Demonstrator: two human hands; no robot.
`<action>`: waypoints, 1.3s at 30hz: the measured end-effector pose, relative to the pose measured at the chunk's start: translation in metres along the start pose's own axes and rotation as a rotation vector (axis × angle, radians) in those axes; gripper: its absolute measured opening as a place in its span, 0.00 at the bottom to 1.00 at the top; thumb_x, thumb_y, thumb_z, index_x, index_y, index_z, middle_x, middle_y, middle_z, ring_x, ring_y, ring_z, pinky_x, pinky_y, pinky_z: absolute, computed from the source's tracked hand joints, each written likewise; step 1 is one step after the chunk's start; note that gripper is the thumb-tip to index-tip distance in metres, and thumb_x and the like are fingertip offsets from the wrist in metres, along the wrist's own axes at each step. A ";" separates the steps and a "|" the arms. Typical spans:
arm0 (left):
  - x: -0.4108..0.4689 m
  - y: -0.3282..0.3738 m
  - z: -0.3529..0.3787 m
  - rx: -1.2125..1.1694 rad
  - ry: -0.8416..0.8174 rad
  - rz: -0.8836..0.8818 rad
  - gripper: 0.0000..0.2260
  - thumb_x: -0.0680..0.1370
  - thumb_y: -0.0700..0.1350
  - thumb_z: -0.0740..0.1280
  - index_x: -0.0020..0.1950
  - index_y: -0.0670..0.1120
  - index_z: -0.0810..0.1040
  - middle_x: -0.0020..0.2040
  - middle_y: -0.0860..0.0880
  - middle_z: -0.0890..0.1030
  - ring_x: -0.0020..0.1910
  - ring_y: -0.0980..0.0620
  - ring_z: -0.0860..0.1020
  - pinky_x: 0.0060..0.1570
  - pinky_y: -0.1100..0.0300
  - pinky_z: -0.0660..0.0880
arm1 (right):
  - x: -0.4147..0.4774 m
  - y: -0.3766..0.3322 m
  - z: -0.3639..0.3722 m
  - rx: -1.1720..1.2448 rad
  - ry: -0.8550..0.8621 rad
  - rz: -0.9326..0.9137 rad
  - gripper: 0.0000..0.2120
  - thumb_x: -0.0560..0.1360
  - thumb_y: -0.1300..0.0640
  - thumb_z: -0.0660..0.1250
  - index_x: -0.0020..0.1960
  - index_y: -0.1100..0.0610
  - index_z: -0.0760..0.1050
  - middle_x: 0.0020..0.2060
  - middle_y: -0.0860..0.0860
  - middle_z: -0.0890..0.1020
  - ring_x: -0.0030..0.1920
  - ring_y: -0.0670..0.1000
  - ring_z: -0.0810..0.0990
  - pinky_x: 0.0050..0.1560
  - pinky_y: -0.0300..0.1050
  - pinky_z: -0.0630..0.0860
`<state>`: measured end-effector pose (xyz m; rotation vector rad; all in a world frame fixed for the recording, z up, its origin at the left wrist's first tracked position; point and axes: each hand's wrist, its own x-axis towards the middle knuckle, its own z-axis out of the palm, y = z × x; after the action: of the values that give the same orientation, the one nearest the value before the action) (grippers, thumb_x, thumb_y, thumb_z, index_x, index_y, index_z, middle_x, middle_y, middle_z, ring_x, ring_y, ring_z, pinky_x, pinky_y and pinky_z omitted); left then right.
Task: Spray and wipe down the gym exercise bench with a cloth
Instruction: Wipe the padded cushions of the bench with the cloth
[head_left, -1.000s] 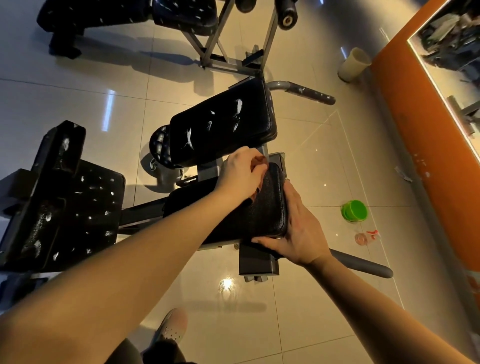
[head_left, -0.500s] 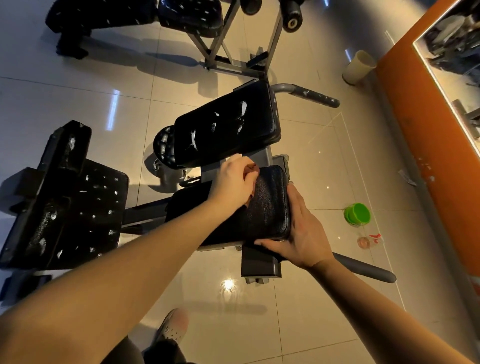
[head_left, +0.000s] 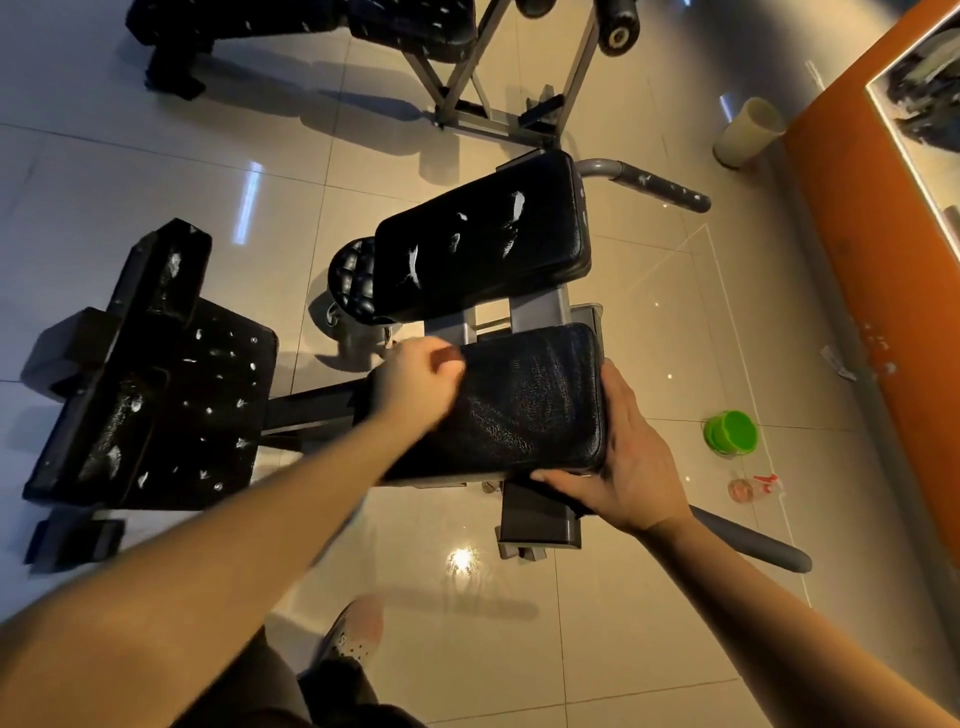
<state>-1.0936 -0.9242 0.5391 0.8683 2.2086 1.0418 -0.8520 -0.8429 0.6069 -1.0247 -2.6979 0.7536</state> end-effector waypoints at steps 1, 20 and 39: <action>-0.016 0.023 0.008 -0.052 -0.031 0.079 0.08 0.78 0.47 0.72 0.56 0.48 0.84 0.52 0.50 0.82 0.53 0.50 0.79 0.54 0.55 0.76 | 0.000 -0.001 0.000 -0.002 -0.001 0.003 0.62 0.65 0.25 0.73 0.84 0.52 0.46 0.81 0.45 0.59 0.71 0.48 0.72 0.64 0.48 0.78; -0.058 0.064 0.017 -0.063 -0.137 0.298 0.08 0.81 0.47 0.69 0.59 0.48 0.82 0.54 0.54 0.78 0.52 0.59 0.74 0.50 0.71 0.67 | 0.000 -0.005 0.000 0.007 0.004 0.002 0.60 0.65 0.28 0.74 0.83 0.51 0.47 0.80 0.43 0.60 0.69 0.45 0.73 0.60 0.47 0.81; -0.039 0.015 0.008 -0.009 -0.064 0.231 0.09 0.81 0.46 0.68 0.60 0.46 0.82 0.54 0.51 0.79 0.54 0.54 0.76 0.55 0.62 0.73 | 0.000 -0.002 0.000 0.012 0.000 0.021 0.61 0.65 0.29 0.77 0.84 0.50 0.46 0.81 0.44 0.58 0.72 0.48 0.72 0.62 0.52 0.81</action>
<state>-1.0581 -0.9419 0.5545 1.1581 2.0840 1.1115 -0.8536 -0.8444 0.6077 -1.0519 -2.6839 0.7720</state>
